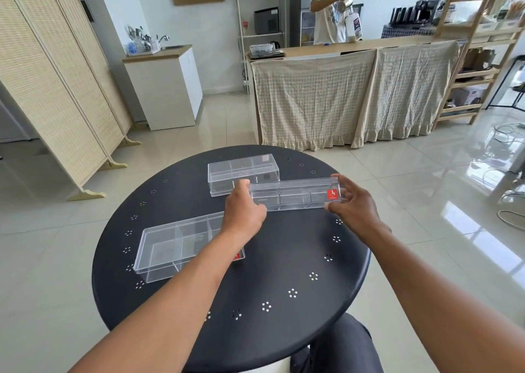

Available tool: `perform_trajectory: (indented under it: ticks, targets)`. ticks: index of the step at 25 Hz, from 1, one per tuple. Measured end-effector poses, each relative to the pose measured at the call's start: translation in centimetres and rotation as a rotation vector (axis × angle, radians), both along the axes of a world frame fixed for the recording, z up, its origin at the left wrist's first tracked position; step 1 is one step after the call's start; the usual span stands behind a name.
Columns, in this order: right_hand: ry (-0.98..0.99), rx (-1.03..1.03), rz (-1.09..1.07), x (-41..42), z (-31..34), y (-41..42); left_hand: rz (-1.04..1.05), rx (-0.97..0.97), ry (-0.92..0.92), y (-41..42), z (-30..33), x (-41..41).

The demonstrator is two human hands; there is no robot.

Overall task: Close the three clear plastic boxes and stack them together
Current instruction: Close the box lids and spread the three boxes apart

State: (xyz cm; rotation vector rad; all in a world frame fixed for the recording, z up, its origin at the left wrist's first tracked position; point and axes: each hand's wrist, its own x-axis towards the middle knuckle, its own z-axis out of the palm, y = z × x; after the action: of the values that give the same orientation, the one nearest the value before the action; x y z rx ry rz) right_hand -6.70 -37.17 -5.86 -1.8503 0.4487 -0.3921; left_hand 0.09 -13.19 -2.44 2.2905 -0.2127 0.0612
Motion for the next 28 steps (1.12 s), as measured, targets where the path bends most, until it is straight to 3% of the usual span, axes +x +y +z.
perform_trajectory:
  ticks: [11,16,18,22,28]
  targets:
    - [0.106,-0.041,0.07,-2.2,-0.6,-1.3,0.015,-0.022,0.131,0.2,-0.5,-2.0]
    - [0.126,-0.263,0.081,-2.9,0.0,0.1,0.0,-0.027,0.253,0.7,-0.3,-3.7]
    - [0.158,-0.343,0.031,-2.7,1.2,1.0,-0.019,-0.02,0.195,1.2,0.3,-3.2]
    - [0.084,-0.398,-0.052,-0.1,4.0,2.2,0.028,-0.071,-0.041,3.5,3.1,1.9]
    - [0.095,-0.331,0.056,9.4,6.1,4.9,0.229,-0.129,0.132,8.1,1.4,13.0]
